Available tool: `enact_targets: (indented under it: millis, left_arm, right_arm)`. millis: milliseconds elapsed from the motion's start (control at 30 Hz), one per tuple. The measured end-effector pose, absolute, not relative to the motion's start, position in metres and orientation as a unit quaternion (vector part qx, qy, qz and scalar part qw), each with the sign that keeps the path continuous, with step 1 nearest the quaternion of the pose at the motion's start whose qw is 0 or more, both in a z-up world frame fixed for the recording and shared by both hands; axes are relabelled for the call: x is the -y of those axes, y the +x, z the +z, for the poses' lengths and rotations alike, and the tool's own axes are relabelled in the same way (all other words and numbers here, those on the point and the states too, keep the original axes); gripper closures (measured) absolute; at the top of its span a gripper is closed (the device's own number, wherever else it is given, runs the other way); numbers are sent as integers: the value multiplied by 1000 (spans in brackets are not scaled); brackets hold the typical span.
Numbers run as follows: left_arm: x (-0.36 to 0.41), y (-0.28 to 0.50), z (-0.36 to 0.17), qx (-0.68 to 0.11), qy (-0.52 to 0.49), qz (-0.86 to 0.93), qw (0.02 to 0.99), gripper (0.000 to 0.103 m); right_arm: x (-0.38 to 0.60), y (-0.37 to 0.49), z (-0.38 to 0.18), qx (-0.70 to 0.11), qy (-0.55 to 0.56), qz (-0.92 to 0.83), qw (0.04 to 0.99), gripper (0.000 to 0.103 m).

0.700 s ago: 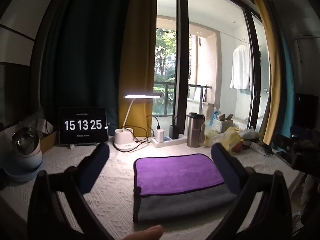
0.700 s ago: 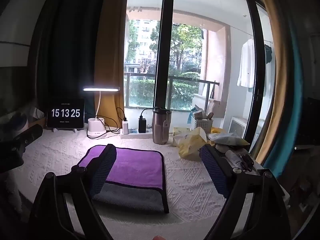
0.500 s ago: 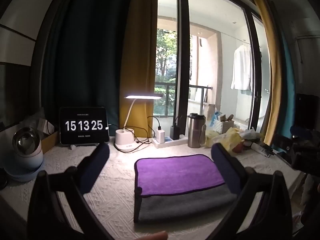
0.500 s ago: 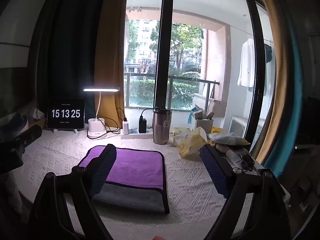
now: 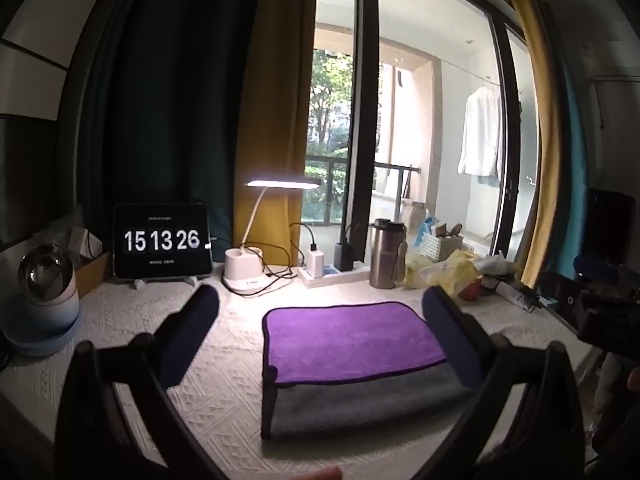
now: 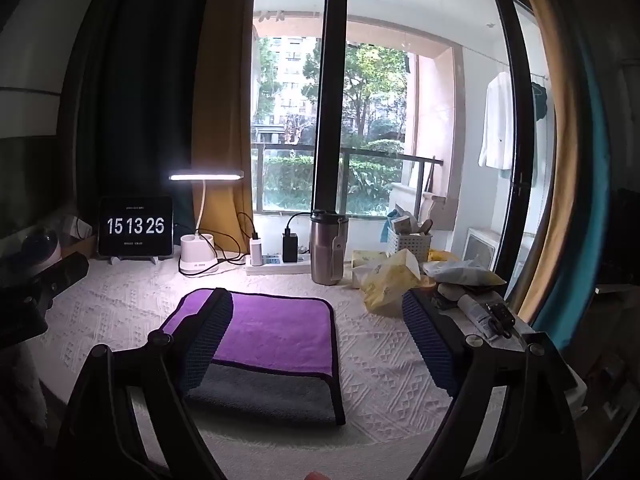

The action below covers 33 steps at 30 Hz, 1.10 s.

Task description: Fold towel

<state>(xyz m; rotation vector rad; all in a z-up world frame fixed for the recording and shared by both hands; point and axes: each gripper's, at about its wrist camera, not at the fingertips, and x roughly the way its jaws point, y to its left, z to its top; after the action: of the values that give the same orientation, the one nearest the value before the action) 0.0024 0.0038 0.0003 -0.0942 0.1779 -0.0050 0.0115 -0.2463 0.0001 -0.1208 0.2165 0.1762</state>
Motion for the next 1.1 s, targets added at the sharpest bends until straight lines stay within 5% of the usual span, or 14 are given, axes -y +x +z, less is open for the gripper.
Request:
enact_targets:
  millis: [1100]
  left_arm:
    - [-1, 0, 2, -86, -42, -6, 995, 1]
  right_arm:
    - [248, 9, -1, -106, -54, 93, 989, 14]
